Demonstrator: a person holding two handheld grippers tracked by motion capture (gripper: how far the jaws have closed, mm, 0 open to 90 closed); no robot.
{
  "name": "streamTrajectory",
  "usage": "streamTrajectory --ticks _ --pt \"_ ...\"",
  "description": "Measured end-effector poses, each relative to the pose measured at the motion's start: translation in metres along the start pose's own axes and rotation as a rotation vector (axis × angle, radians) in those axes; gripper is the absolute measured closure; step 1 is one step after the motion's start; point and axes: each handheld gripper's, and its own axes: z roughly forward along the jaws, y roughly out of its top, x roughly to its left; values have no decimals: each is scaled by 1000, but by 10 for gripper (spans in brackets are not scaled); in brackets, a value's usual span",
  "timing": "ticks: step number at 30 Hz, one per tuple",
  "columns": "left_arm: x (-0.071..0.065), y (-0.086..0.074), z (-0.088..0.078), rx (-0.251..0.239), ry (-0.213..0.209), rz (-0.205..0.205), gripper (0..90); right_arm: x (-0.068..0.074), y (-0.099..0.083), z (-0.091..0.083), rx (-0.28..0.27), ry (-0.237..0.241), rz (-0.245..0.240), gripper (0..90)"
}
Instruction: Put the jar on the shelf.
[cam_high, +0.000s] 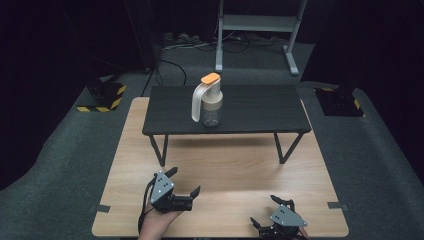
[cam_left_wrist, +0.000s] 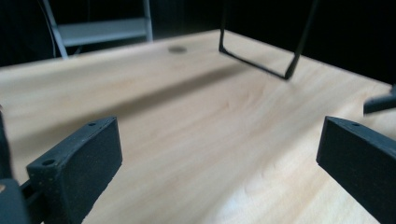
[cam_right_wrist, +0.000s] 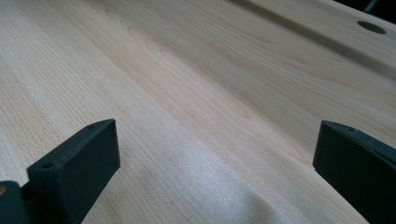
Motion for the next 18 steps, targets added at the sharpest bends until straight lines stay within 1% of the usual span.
streamTrajectory --ticks 1,4,6,8,10,12,13,14,15,16,18 --pt "0 -5 -1 7 0 -9 3 0 0 0 0 0 0 0" --pt "3 -18 -4 33 9 -17 3 0 0 0 0 0 0 1" --pt "6 -26 -6 52 19 -14 3 0 0 0 1 0 0 0" --pt "9 -32 -10 64 36 1 4 0 0 0 0 0 0 0" --pt "11 -38 -13 84 58 51 4 0 0 0 -1 -1 2 1" --pt "13 -44 -15 109 71 92 5 0 0 0 0 -1 2 1" --pt "13 -44 -15 109 71 92 5 0 0 0 1 -2 1 0" --pt "16 -51 -15 139 85 138 5 0 0 0 2 -3 1 0" --pt "16 -52 -15 152 97 152 7 0 0 0 3 -4 -1 1" --pt "15 -52 -17 135 91 169 7 1 0 1 5 -5 -1 1" --pt "15 -53 -18 135 94 190 8 1 0 1 7 -9 0 1"
